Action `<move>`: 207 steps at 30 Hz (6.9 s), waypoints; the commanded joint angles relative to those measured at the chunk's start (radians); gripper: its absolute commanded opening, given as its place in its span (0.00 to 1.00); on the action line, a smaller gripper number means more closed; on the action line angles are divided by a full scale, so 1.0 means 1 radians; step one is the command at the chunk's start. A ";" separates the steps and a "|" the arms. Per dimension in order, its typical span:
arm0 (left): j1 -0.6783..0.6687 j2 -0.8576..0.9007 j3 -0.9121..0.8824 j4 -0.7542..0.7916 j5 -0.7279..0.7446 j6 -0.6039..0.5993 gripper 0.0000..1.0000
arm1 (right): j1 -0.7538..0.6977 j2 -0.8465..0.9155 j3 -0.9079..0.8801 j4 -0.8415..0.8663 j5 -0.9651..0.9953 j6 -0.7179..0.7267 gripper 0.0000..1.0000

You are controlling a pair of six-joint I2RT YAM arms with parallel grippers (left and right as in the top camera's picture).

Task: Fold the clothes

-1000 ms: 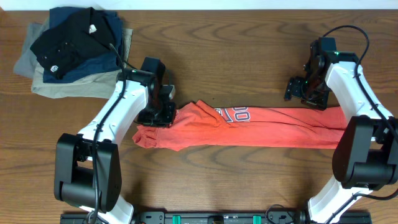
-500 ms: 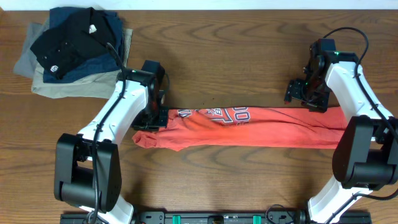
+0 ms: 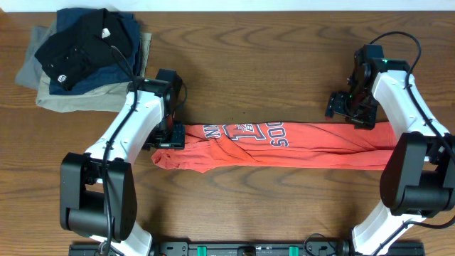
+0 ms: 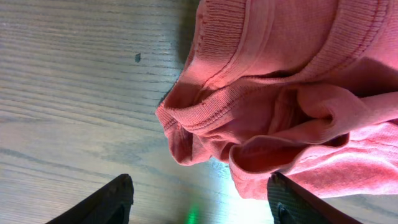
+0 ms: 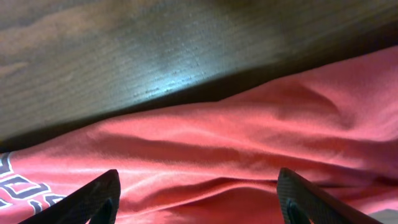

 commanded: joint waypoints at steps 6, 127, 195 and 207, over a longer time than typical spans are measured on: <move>-0.018 -0.028 0.013 0.005 0.043 -0.007 0.36 | 0.004 -0.023 -0.002 -0.058 0.014 -0.005 0.79; 0.100 -0.177 -0.023 0.100 0.080 -0.090 0.98 | -0.576 -0.246 -0.248 0.225 -0.351 -0.221 0.01; 0.100 -0.177 -0.023 0.106 0.080 -0.090 0.98 | 0.247 -0.220 0.056 -0.074 -0.087 -0.143 0.56; 0.100 -0.177 -0.023 0.120 0.080 -0.090 0.98 | 0.291 -0.157 -0.219 0.162 -0.325 -0.115 0.05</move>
